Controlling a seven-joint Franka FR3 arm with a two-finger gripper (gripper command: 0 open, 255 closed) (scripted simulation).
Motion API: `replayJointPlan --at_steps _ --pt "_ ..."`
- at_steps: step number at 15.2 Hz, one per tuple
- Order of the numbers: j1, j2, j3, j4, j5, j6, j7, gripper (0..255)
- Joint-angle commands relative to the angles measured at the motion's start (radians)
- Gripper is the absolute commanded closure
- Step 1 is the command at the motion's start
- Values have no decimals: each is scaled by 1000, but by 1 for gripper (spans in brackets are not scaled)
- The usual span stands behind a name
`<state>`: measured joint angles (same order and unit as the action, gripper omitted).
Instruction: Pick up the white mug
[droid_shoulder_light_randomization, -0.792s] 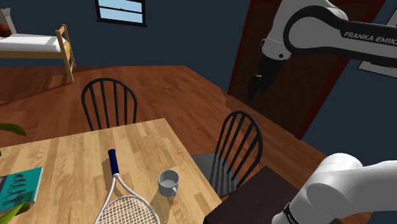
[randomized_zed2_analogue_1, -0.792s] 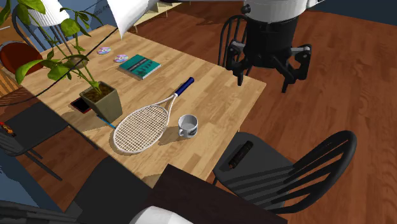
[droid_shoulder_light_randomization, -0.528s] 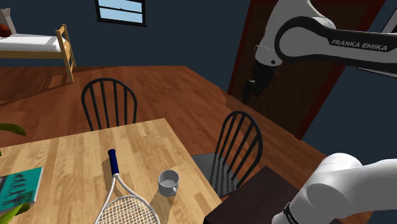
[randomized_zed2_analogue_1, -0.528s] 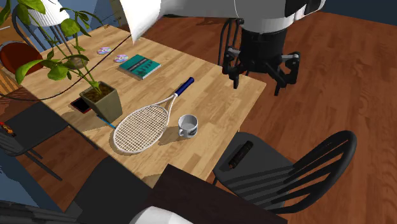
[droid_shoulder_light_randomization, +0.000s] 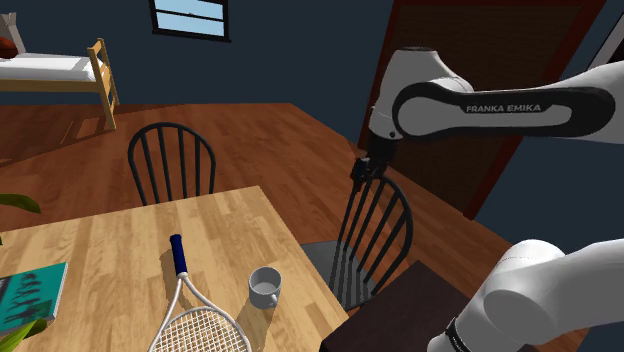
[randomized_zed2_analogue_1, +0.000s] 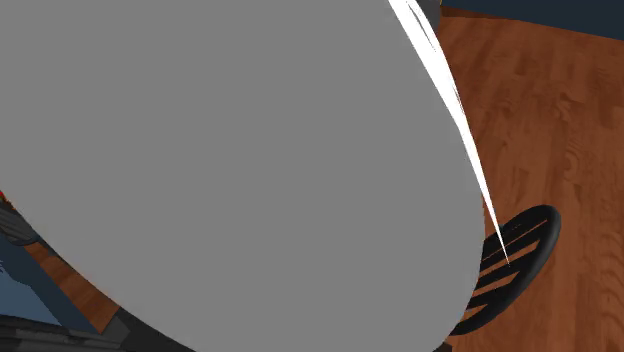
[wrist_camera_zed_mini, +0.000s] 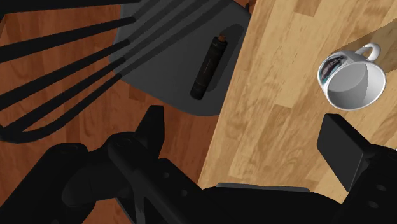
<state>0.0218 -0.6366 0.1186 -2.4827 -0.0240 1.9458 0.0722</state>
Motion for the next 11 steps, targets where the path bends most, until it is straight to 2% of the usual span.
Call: replayJointPlan --at_steps 1,11 --pt "6 52 12 -23 10 70 14 0" --pt "36 354 86 -59 41 382 99 0"
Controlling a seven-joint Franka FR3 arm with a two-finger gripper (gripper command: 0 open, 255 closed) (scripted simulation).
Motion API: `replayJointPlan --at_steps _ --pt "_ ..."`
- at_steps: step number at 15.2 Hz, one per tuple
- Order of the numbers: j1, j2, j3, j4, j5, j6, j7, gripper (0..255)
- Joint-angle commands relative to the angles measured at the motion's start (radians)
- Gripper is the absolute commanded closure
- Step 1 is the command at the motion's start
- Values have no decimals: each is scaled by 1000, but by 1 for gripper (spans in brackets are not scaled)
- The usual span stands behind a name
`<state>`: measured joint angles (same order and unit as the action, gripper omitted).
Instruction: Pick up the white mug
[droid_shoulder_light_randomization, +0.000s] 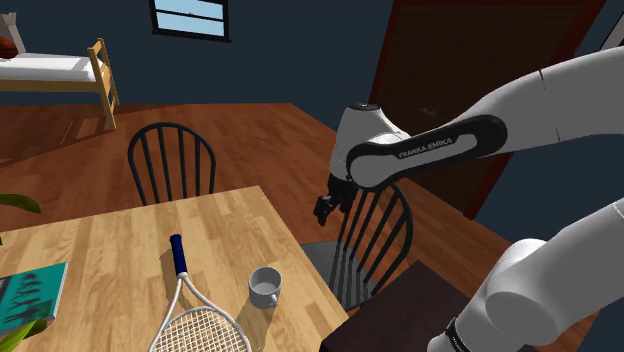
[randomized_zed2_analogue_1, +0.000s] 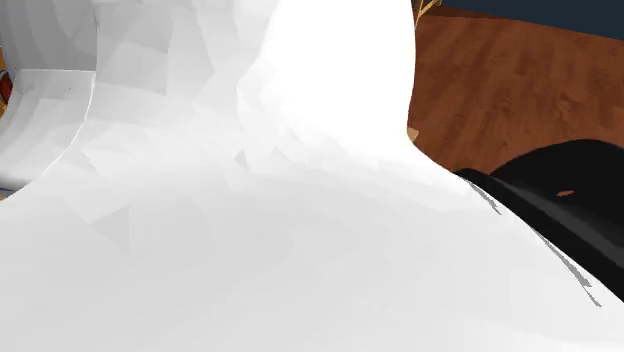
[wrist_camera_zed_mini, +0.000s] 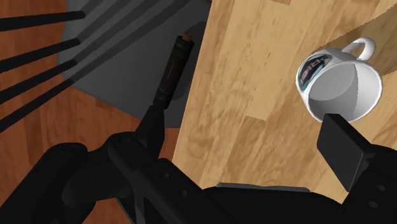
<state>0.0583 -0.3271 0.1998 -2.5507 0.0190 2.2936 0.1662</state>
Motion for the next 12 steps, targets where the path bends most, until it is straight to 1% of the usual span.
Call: replayJointPlan --at_steps 1,6,12 --pt "1 80 12 13 -2 64 15 0" --pt "11 269 46 51 -24 202 71 0" --pt "39 509 60 139 -89 336 157 0"
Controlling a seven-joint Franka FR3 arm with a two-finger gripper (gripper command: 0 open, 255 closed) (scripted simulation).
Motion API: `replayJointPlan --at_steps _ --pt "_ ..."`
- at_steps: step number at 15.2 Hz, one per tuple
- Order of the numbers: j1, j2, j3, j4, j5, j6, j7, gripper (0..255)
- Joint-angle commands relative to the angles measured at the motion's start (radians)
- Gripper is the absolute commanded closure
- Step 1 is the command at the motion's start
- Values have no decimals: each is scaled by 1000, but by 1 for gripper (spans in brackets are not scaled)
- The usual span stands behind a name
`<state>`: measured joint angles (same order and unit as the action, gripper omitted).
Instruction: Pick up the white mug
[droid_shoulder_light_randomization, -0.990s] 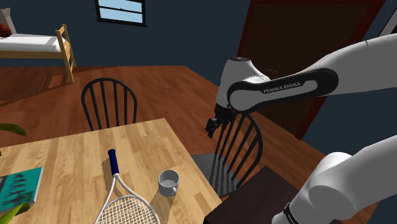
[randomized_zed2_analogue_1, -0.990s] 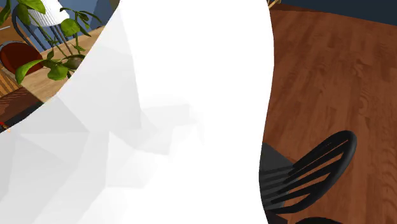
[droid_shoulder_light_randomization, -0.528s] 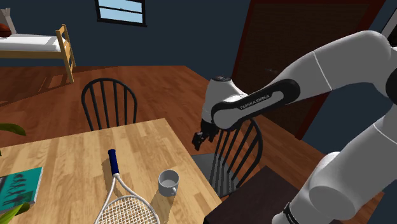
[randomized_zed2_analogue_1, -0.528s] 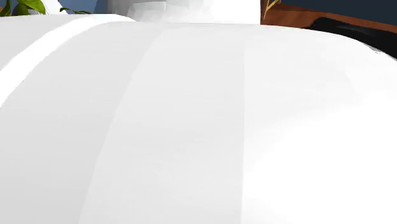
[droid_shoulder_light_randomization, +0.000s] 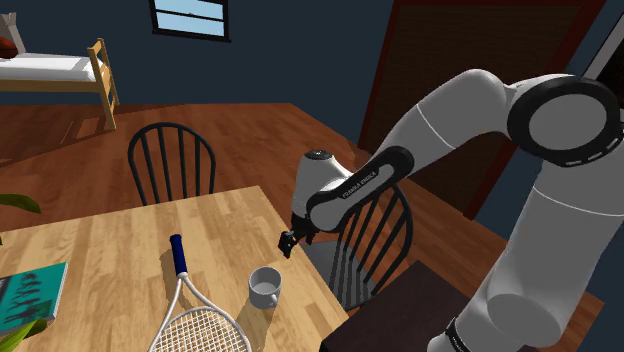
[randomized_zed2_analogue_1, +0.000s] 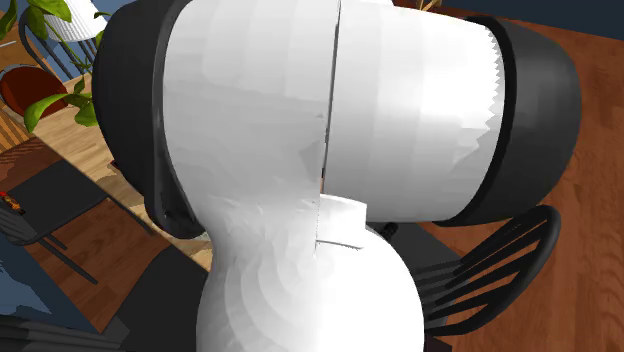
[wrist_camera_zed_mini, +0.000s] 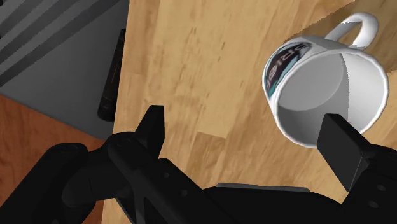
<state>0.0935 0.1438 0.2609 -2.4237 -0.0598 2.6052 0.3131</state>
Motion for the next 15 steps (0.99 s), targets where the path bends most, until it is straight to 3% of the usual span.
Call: replayJointPlan --at_steps 1,7,15 --pt "12 78 -2 31 -23 43 25 0" --pt "78 314 -28 168 -79 128 94 0" --pt "109 418 -65 197 -111 204 115 0"
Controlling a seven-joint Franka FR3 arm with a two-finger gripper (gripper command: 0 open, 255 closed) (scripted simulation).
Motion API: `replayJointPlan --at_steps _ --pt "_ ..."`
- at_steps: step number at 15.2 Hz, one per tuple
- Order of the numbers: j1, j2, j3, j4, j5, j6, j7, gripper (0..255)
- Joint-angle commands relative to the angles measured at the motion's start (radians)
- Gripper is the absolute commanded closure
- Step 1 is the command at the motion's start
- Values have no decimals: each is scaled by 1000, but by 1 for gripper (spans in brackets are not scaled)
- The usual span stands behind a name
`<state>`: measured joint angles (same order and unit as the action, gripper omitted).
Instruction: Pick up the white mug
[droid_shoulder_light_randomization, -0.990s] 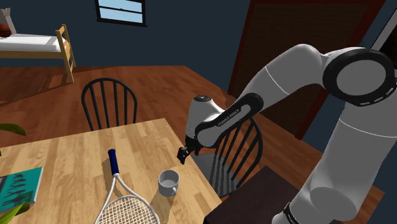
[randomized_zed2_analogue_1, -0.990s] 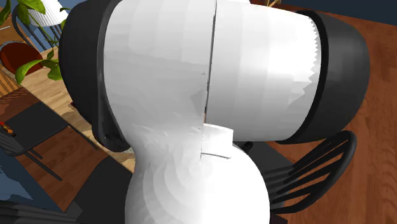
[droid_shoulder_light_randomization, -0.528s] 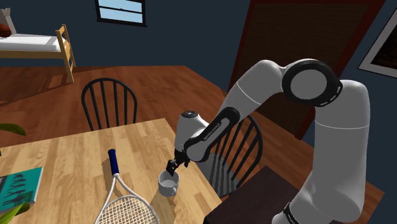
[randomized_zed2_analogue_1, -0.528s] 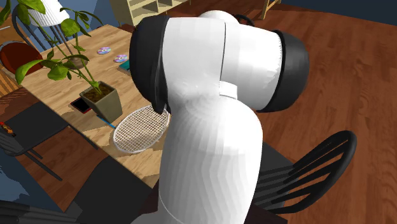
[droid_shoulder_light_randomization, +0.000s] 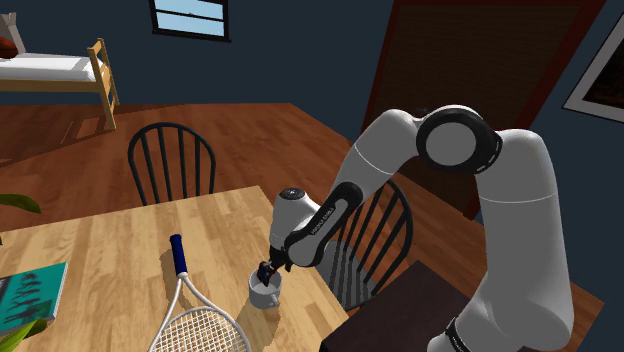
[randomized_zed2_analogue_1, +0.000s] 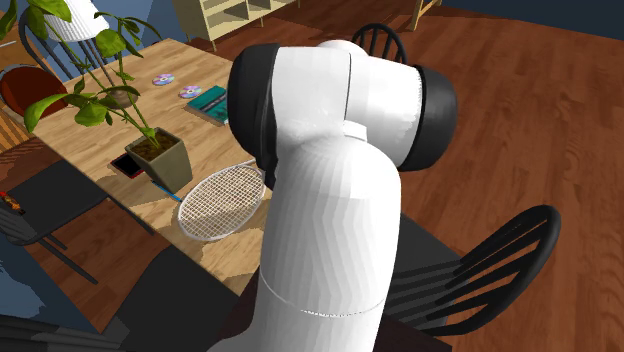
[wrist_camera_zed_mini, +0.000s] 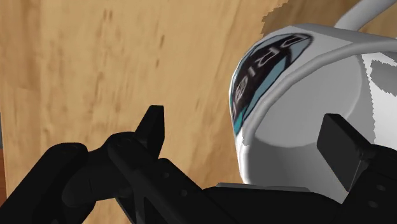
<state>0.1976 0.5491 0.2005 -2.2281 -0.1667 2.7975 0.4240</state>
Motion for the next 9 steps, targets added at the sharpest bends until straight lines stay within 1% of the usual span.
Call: replayJointPlan --at_steps 1,2,3,9 --pt "5 13 -5 2 -4 11 4 0" --pt "5 13 -5 2 -4 11 4 0" --pt "5 14 -5 3 -4 11 3 255" --pt "5 13 -5 2 -4 12 3 255"
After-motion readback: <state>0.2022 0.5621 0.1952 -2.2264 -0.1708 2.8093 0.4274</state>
